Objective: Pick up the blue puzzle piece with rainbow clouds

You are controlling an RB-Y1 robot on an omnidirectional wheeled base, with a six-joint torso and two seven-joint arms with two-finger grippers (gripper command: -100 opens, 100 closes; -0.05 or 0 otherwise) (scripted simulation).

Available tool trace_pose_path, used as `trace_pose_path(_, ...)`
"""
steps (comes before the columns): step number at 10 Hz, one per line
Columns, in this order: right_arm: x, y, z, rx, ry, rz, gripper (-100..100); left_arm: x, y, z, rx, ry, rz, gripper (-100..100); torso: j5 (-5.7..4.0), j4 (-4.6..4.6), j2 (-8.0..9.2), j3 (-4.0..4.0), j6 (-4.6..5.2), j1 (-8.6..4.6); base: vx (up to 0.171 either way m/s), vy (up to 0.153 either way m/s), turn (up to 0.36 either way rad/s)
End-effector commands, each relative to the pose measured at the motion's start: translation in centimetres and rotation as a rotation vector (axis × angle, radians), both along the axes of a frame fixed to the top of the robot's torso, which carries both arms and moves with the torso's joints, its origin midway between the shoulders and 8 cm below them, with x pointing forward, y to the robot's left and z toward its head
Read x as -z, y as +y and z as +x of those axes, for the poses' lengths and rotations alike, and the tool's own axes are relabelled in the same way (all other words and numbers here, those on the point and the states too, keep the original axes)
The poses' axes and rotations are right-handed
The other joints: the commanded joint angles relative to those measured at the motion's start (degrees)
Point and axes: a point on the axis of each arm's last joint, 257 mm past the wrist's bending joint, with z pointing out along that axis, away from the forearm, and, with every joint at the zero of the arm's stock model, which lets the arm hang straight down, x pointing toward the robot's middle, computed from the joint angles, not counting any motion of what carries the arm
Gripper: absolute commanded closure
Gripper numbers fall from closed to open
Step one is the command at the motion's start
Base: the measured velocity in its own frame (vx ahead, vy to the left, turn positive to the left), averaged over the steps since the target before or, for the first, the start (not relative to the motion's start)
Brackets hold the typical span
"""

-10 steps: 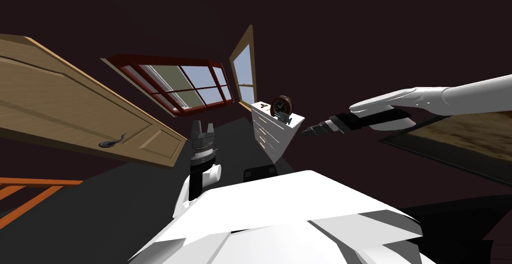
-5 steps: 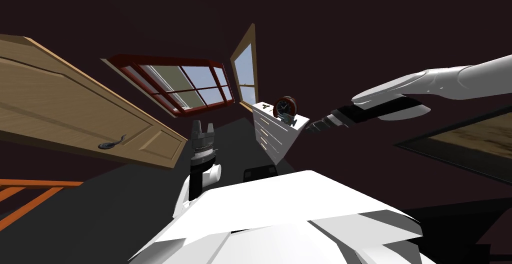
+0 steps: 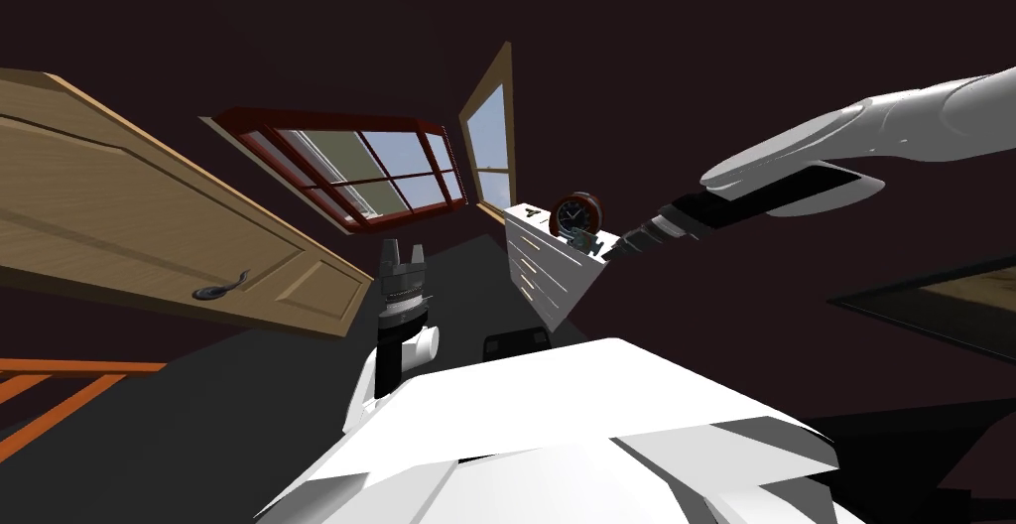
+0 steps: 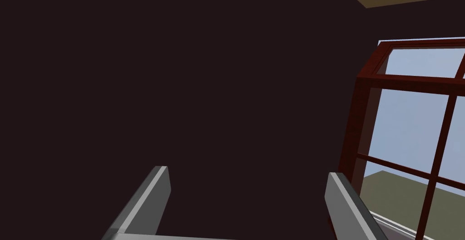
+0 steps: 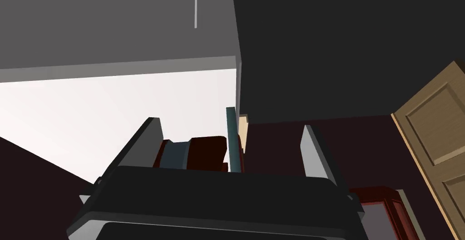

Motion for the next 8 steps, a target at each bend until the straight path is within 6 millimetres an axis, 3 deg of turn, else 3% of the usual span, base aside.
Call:
trace_pose_path(1,-1.0,-0.4,0.3,-0.012,-0.005,-0.053,-100,0.0,0.0,0.0,0.0,0.0,0.0,0,0.0,0.0,0.0,0.0,0.0,0.0,0.083,0.098,0.011)
trace_pose_path(4,-1.7,-0.5,0.5,-0.02,-0.008,-0.085,-100,0.0,0.0,0.0,0.0,0.0,0.0,0,-0.01,0.0,0.04,0.02,0.01,-0.08,0.06,0.052,0.004)
trace_pose_path(5,-1.8,-0.5,0.5,-0.02,-0.008,-0.087,0,0.0,0.0,0.0,0.0,0.0,0.0,0,-0.07,0.03,0.16,0.08,0.02,-0.23,0.006,0.006,0.001)
trace_pose_path(6,-0.9,-1.2,0.4,-0.015,-0.008,-0.086,-100,0.0,0.0,0.0,0.0,0.0,0.0,0,-0.09,0.06,0.26,0.15,0.02,-0.32,0.011,0.027,0.038)
trace_pose_path(8,0.5,-2.3,0.2,-0.007,-0.009,-0.086,-100,0.0,0.0,0.0,0.0,0.0,0.0,0,-0.09,0.06,0.26,0.15,0.02,-0.25,0.019,0.054,0.046)
